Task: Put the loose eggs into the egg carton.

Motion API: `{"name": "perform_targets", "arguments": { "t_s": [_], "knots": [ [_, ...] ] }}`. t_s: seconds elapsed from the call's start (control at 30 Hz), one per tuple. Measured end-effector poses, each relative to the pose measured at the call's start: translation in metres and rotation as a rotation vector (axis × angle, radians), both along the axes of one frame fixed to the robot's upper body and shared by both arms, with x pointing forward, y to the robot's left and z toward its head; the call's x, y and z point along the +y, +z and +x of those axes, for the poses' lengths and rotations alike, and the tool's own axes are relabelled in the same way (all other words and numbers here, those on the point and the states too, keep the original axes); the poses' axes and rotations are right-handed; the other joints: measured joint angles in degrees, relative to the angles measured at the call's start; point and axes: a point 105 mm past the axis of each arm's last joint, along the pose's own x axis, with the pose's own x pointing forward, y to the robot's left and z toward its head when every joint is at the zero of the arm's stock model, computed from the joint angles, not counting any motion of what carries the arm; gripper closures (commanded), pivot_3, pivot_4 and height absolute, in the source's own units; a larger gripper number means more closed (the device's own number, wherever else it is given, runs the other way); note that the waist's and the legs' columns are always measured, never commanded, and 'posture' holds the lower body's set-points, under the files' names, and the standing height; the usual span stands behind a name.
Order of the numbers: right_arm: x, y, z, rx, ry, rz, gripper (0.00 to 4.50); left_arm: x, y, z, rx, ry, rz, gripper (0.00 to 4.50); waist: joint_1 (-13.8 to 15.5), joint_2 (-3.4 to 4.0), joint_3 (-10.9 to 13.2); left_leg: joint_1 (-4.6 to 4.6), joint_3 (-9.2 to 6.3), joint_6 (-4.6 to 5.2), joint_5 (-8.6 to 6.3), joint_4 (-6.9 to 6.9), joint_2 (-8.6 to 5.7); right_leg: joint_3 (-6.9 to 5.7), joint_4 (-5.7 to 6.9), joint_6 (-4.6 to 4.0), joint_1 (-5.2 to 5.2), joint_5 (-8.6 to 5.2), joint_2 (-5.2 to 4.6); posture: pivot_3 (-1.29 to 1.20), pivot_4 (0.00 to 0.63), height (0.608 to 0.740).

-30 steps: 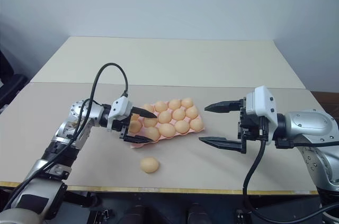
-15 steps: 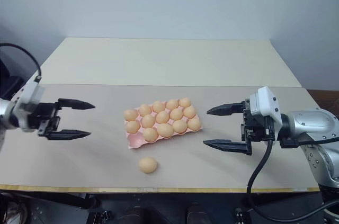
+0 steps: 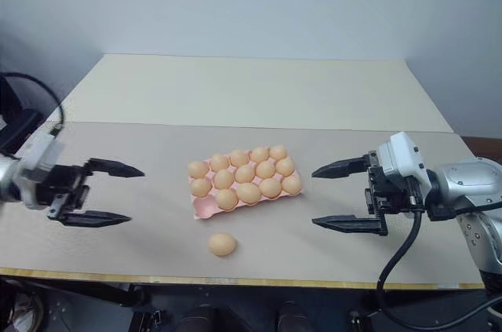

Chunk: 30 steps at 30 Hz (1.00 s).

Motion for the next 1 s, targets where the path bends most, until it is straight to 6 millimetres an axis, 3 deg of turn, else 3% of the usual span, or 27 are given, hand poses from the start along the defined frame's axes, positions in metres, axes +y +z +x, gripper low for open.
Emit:
{"name": "perform_targets", "arguments": {
  "t_s": [0.17, 0.37, 0.9, 1.0],
  "knots": [
    [0.005, 0.000, -0.003, 0.001, 0.046, -0.017, 0.00, -0.047, -0.023, 0.005, -0.015, -0.184, 0.102, 0.02, -0.14, 0.00, 0.00, -0.06, 0.00, 0.00, 0.00, 0.00, -0.02, 0.03, -0.08, 0.00, -0.03, 0.01, 0.01, 0.00, 0.150, 0.740],
    [0.008, 0.000, -0.005, -0.009, 0.053, -0.023, 0.00, -0.081, -0.051, 0.003, -0.020, -0.310, 0.176, 0.02, -0.29, -0.01, 0.00, -0.05, -0.02, 0.00, 0.00, 0.00, -0.03, 0.05, -0.04, 0.00, -0.02, 0.01, 0.02, 0.00, 0.150, 0.740],
    [0.011, 0.001, -0.011, -0.033, 0.028, -0.011, 0.00, -0.104, -0.093, 0.006, -0.172, -0.388, 0.353, 0.02, -0.15, -0.01, -0.01, -0.03, -0.03, 0.00, 0.00, 0.02, -0.04, 0.05, -0.05, 0.01, 0.01, 0.01, 0.01, 0.00, 0.150, 0.740],
    [0.011, 0.001, -0.010, -0.035, 0.023, -0.010, 0.00, -0.107, -0.095, 0.007, -0.180, -0.386, 0.362, 0.61, -0.17, -0.01, -0.01, -0.03, -0.03, 0.01, 0.00, 0.02, -0.04, 0.05, -0.04, 0.01, 0.02, 0.02, 0.01, 0.00, 0.150, 0.740]
  ]
}}
